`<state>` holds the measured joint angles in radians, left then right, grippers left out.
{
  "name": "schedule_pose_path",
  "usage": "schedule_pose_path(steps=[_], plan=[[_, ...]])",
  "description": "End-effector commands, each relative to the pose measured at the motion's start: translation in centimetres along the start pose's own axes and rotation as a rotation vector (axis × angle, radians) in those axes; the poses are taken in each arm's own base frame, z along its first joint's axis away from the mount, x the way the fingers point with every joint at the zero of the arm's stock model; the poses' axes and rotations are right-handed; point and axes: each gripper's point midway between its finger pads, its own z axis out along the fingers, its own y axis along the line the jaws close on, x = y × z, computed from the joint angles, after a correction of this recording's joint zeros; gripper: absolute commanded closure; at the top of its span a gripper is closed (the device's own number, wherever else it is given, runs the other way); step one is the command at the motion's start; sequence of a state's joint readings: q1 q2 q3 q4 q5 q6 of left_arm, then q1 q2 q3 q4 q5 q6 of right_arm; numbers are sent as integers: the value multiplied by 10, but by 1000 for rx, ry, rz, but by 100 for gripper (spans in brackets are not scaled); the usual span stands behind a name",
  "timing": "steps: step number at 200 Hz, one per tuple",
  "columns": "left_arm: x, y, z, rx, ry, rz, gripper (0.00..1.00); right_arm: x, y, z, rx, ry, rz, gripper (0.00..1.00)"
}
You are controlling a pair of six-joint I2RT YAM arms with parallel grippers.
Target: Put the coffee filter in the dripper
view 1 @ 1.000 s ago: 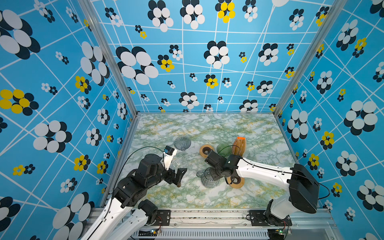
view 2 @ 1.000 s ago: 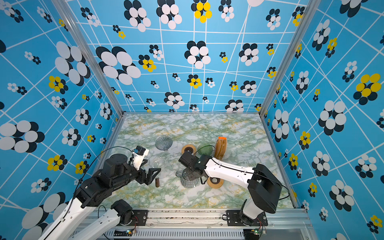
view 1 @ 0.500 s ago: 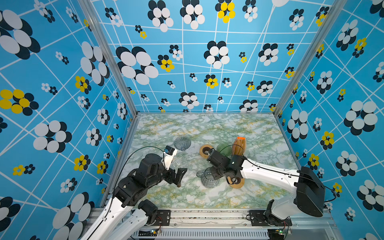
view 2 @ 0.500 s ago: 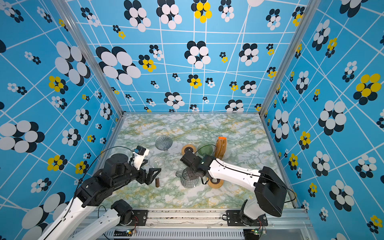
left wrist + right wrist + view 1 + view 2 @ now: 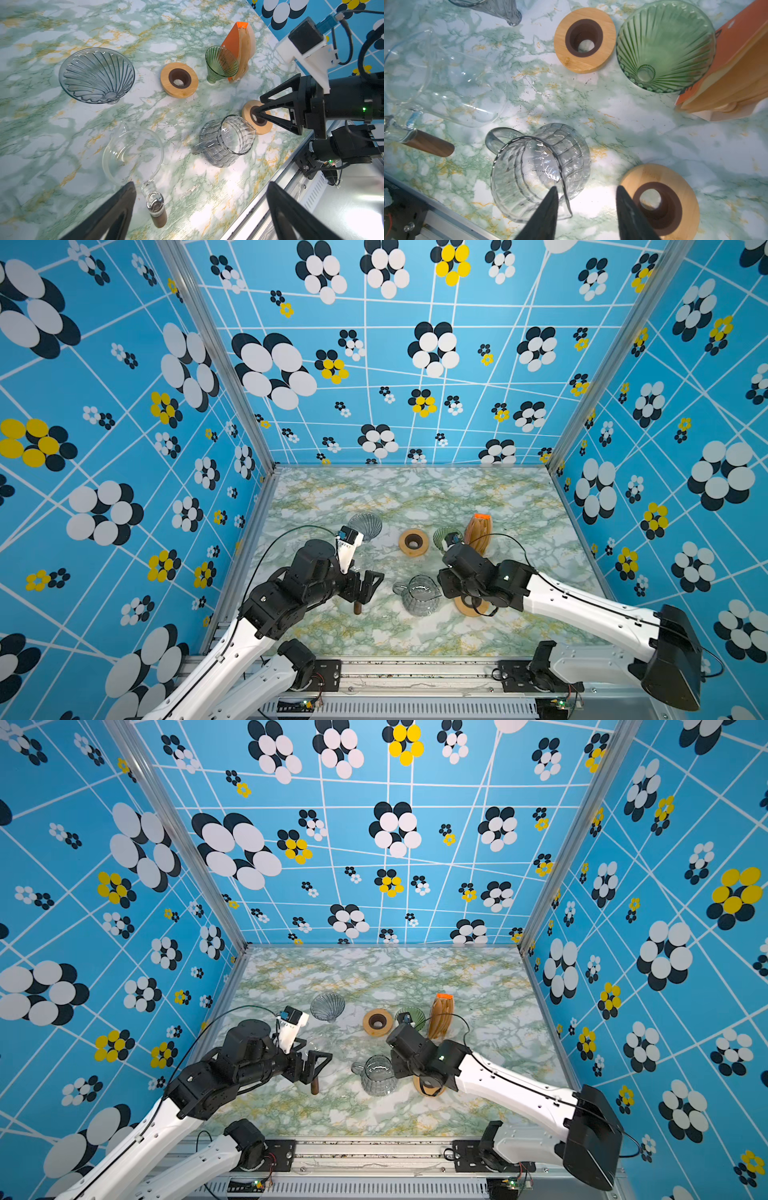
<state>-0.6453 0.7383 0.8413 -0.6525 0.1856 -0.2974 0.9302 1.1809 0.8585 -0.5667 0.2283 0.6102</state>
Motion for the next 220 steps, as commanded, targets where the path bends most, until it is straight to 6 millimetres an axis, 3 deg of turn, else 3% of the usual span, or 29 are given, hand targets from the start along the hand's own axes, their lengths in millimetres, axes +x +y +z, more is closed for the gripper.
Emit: schedule_pose_path(steps=[1,66,110,161,220], plan=[[-19,-19,2,46,-56,-30,1,6,-20,-8,-38,-18,125,47],[-14,-64,41,2,-54,-12,1,36,-79,-26,-144,-7,323,30],[-20,-94,64,15,-69,-4,1,52,-92,-7,-175,69,460,23],[-35,-100,68,72,-59,-51,1,71,-98,12,-164,89,498,26],[-42,-79,55,171,-70,-78,1,77,-107,13,-121,67,511,27]])
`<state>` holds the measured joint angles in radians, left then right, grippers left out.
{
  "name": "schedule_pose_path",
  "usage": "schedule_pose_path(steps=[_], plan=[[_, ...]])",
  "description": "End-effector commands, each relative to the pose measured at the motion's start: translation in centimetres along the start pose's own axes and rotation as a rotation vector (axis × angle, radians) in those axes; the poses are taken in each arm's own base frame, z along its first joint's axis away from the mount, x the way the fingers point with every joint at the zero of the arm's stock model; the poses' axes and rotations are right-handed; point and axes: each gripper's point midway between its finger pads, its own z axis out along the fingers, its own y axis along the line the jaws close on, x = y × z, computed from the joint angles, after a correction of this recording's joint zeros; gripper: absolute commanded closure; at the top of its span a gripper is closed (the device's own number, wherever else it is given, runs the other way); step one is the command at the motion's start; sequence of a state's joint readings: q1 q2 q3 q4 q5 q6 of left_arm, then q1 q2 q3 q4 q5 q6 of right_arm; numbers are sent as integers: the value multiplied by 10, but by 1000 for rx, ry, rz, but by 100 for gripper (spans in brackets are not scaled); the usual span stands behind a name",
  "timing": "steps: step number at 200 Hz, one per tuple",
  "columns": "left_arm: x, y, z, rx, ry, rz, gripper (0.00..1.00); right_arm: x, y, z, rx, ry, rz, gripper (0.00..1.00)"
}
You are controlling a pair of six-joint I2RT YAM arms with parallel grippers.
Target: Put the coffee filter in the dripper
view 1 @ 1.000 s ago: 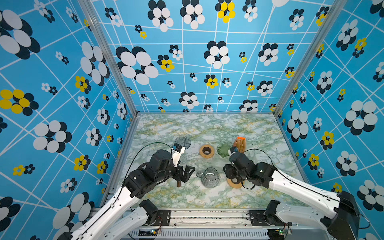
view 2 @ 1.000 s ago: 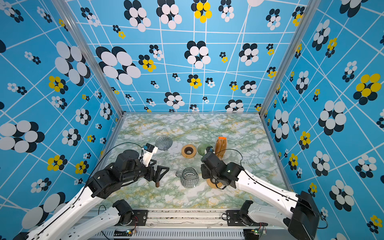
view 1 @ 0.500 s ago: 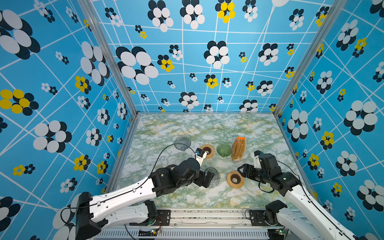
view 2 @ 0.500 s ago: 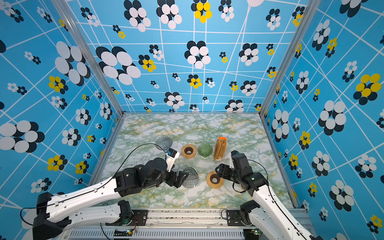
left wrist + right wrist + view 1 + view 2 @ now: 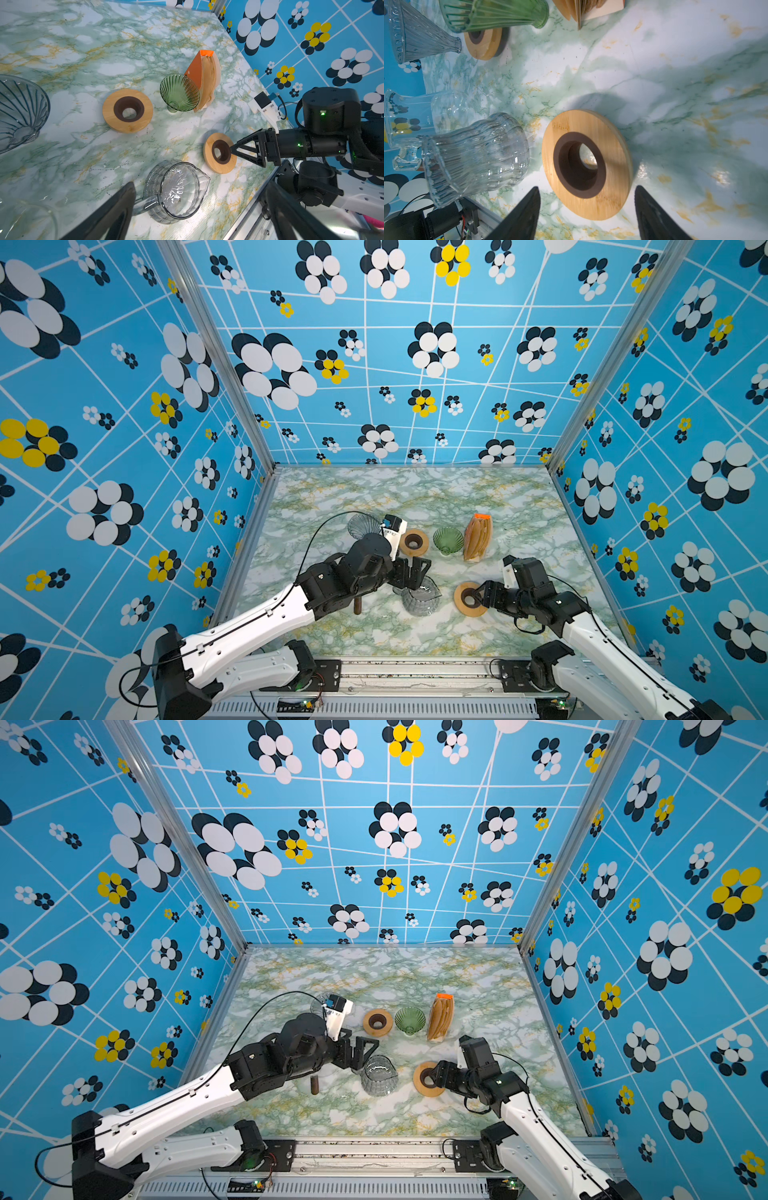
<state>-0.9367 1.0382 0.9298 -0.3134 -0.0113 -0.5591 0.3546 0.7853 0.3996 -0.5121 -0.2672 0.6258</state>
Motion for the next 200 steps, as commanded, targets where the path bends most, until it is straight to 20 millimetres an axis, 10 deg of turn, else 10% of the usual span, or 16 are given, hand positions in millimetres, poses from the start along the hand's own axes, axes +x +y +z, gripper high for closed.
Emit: schedule_pose_path(steps=[1,200], plan=[[3,-6,-7,80,16,12,1,-5,-3,-1,7,-33,16,27],[17,-5,-1,136,1,11,1,8,-3,25,-99,-10,122,34]])
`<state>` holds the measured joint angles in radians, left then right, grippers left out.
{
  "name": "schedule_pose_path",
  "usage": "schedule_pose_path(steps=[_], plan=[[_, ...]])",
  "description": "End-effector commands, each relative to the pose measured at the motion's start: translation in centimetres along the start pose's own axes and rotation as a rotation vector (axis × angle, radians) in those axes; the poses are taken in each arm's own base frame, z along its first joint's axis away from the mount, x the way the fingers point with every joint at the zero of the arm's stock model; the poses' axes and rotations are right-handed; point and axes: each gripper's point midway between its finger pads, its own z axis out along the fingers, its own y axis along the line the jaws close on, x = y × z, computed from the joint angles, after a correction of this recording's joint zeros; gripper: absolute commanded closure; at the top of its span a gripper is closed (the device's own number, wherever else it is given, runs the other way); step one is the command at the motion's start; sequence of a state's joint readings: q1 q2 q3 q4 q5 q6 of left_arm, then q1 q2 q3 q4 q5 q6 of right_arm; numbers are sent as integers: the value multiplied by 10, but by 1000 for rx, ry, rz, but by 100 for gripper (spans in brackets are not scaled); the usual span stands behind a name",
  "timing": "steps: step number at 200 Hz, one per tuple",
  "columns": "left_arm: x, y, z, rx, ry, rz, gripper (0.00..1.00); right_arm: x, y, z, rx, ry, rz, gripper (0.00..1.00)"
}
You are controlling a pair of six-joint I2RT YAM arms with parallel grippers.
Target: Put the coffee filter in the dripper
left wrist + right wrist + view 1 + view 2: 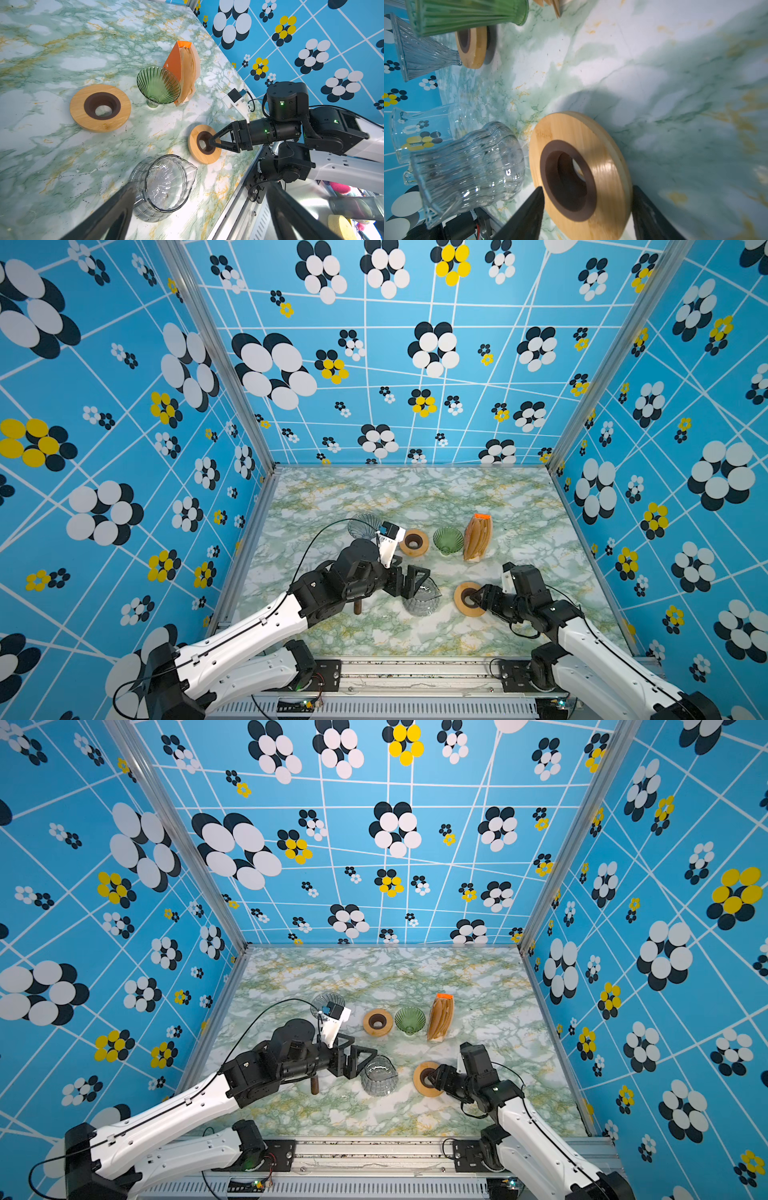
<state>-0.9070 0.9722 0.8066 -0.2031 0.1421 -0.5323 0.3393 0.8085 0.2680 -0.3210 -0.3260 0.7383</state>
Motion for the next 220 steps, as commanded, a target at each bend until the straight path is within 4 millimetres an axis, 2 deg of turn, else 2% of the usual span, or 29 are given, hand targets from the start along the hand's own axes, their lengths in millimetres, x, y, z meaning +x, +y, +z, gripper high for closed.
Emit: schedule_pose_path(steps=[1,50,130,220], plan=[[-3,2,1,-3,-19,-5,1,-2,5,1,-37,-10,8,34],[-4,3,-2,-4,-36,-14,1,-3,4,3,-35,-18,14,38],[-3,3,0,-5,-29,-15,1,-9,5,2,-20,-30,-3,52],[-4,2,8,-5,-10,-10,1,-15,6,0,8,-32,-43,63]])
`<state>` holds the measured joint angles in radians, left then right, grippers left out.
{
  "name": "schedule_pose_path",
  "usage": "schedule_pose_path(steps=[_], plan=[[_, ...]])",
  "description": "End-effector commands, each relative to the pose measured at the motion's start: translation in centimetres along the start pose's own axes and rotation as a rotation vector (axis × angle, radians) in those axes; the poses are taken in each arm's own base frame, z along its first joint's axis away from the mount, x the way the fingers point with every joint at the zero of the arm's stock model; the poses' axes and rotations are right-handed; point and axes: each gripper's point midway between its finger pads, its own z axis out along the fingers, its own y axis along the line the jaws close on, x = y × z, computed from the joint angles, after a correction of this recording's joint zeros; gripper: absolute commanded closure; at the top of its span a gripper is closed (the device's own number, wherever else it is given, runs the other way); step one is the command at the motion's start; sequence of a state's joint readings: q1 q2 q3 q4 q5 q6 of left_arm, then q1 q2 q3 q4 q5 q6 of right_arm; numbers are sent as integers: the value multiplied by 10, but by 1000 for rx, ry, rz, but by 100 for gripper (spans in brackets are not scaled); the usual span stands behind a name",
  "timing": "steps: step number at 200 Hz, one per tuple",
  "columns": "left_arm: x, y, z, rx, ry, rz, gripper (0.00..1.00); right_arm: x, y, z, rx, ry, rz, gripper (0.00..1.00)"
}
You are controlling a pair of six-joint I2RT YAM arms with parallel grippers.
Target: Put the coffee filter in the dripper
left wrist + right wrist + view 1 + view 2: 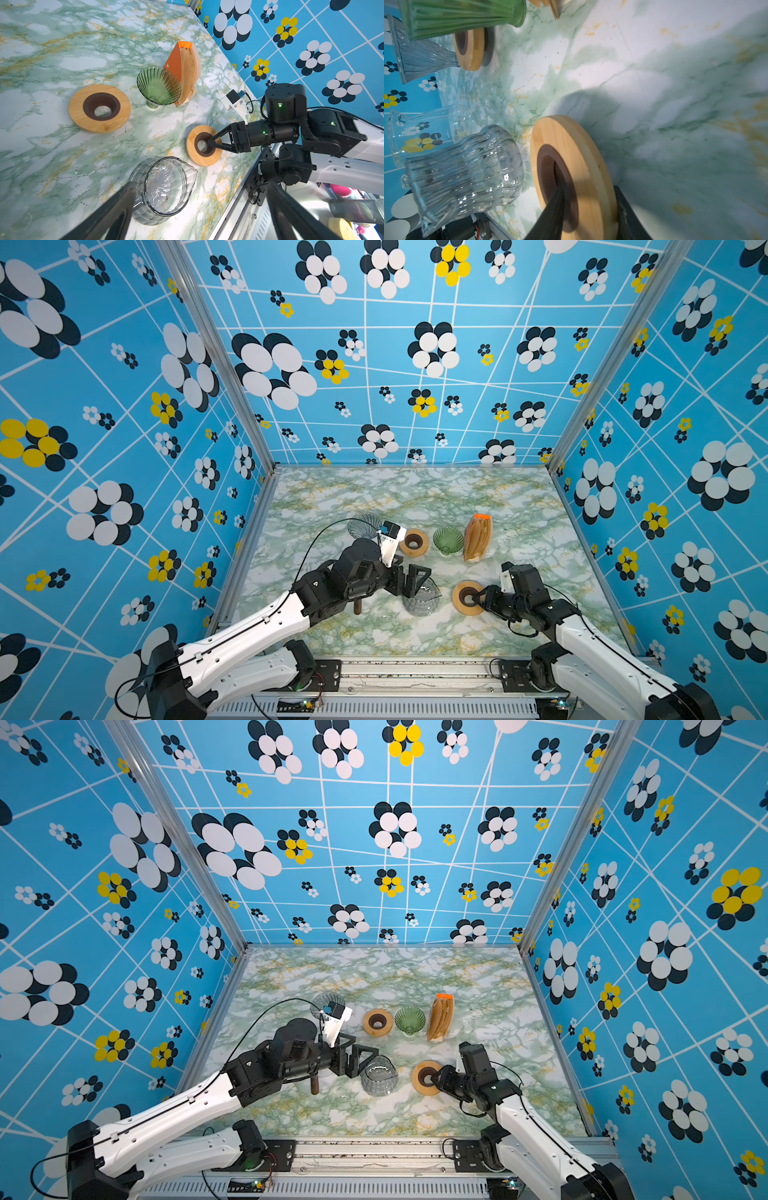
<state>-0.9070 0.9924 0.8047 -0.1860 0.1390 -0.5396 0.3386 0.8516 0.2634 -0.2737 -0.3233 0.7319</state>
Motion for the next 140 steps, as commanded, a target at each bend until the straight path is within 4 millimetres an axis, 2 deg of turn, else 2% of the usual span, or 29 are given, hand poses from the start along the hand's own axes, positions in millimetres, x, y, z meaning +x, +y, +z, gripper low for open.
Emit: schedule_pose_path(steps=[1,82,140], plan=[[-4,0,2,1,-12,-1,1,-12,7,-6,7,-30,-38,63],[-6,-1,4,6,-13,2,1,-28,18,-18,21,-74,-83,79],[-6,0,0,3,-28,-2,1,-36,20,-30,72,-89,-127,83]])
